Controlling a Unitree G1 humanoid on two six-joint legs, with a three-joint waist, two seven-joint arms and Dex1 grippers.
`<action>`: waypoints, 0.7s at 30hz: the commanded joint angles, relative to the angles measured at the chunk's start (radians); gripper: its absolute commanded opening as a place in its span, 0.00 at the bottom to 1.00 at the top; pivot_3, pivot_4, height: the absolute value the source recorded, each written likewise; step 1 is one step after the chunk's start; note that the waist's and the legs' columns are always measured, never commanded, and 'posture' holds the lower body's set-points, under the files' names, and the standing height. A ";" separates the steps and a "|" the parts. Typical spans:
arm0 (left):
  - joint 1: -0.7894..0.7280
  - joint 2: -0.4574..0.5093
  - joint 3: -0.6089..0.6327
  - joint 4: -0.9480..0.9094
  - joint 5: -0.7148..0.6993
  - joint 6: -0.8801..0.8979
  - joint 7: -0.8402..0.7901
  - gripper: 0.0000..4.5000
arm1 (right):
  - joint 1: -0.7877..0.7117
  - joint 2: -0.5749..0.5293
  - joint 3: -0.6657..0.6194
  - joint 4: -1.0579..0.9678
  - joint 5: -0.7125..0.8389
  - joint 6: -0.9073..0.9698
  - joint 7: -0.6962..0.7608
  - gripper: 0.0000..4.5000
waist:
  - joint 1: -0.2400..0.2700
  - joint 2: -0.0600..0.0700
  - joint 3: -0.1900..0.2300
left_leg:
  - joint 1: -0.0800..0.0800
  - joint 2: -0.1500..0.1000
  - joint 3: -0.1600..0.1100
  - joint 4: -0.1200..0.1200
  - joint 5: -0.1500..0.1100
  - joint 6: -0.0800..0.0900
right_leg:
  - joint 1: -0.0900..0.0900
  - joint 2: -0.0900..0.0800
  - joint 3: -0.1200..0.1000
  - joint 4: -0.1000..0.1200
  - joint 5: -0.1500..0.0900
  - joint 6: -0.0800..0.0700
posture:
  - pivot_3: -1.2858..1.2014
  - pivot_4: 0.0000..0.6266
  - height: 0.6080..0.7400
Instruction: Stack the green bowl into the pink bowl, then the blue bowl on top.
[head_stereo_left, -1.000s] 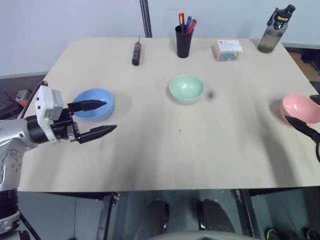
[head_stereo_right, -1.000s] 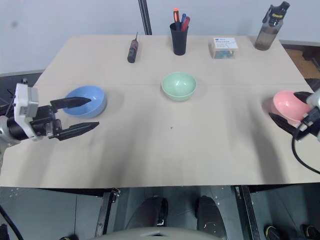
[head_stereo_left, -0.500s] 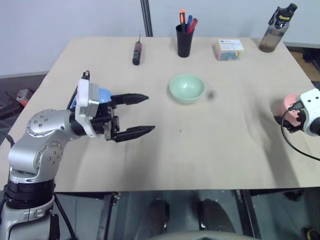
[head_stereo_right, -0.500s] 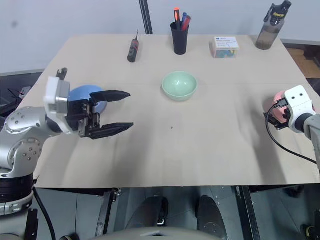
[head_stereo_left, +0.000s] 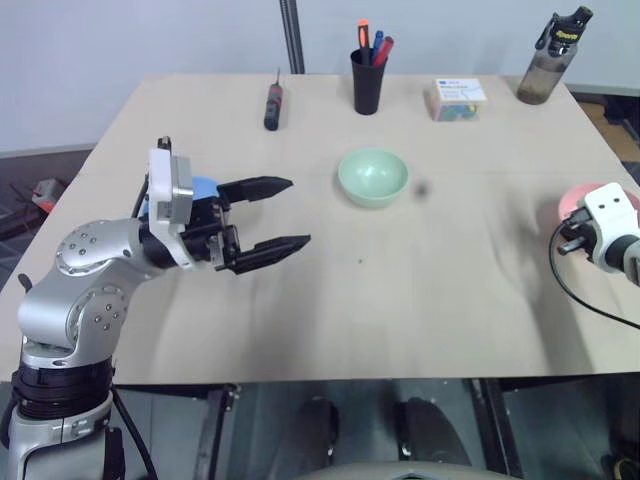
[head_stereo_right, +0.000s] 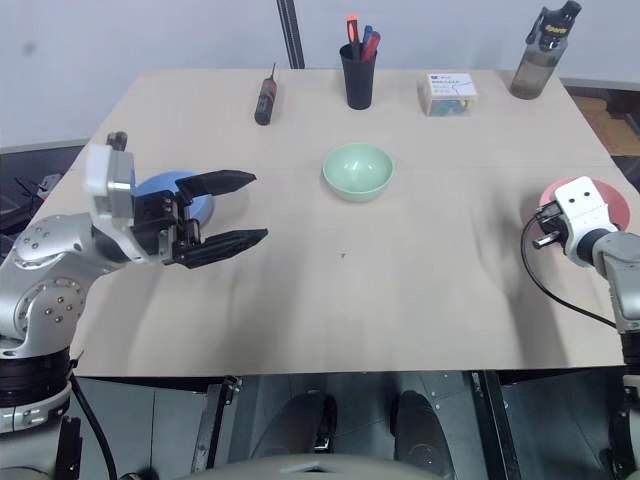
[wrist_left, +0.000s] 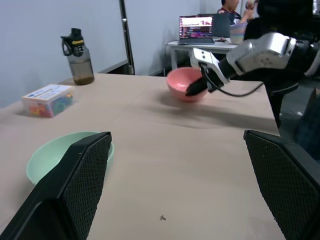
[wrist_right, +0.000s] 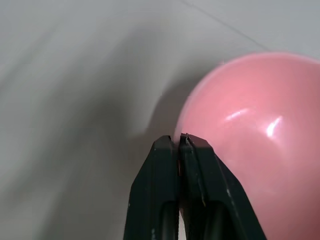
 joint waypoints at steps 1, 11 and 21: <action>0.017 0.003 0.041 -0.023 -0.011 -0.016 0.004 1.00 | 0.009 0.028 0.010 -0.226 0.106 -0.022 0.120 0.03 | 0.000 0.000 0.000 | 0.000 0.000 0.000 0.000 0.000 0.000 | 0.000 0.000 0.000 0.000 0.000 0.000 | 0.52 0.24 1.00; 0.008 -0.011 0.048 -0.019 -0.012 -0.019 0.035 1.00 | -0.040 0.268 0.366 -0.636 0.190 0.250 0.076 0.03 | 0.001 -0.001 0.000 | 0.000 -0.001 -0.003 0.003 0.000 0.000 | 0.002 0.000 -0.001 0.000 0.000 0.000 | 0.52 0.24 1.00; 0.025 -0.025 0.054 -0.032 -0.006 -0.026 0.049 1.00 | -0.130 0.340 0.436 -0.635 0.208 0.381 0.085 0.69 | 0.000 -0.001 0.000 | 0.000 -0.001 -0.005 0.001 0.000 -0.001 | 0.001 0.000 -0.003 0.000 0.000 0.000 | 0.52 0.24 1.00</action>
